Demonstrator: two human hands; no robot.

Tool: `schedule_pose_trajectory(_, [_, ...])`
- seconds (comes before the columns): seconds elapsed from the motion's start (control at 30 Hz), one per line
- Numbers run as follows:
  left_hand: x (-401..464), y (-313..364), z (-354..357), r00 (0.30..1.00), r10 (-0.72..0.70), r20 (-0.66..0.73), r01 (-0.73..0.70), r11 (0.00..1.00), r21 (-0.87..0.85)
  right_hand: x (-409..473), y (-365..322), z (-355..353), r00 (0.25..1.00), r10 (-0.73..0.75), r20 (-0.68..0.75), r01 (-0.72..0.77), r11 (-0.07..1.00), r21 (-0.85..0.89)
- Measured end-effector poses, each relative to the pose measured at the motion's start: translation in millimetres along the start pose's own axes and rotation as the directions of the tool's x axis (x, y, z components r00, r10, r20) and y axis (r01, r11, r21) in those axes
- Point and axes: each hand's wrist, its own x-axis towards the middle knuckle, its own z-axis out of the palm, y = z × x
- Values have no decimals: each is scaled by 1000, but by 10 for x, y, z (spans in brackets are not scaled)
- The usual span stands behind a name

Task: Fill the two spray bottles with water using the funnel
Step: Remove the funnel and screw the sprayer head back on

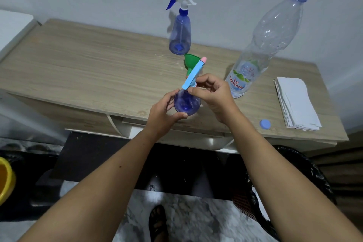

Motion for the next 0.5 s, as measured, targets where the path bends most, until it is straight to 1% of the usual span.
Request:
schedule_pose_trajectory(0.17, [2, 18, -10, 1000, 24, 5, -24, 999, 23, -20, -3, 17, 1000, 12, -26, -11, 1000, 23])
schedule_pose_trajectory(0.33, [-5, 27, 1, 1000, 30, -6, -30, 999, 27, -27, 13, -7, 999, 31, -16, -30, 999, 39])
schedule_pose_trajectory(0.43, [6, 21, -4, 999, 34, 1, -34, 999, 17, -27, -1, 1, 1000, -2, 10, 2, 1000, -24])
schedule_pose_trajectory(0.5, [6, 26, -5, 999, 34, 2, -34, 999, 12, -23, -3, 18, 1000, -21, -9, 21, 998, -56])
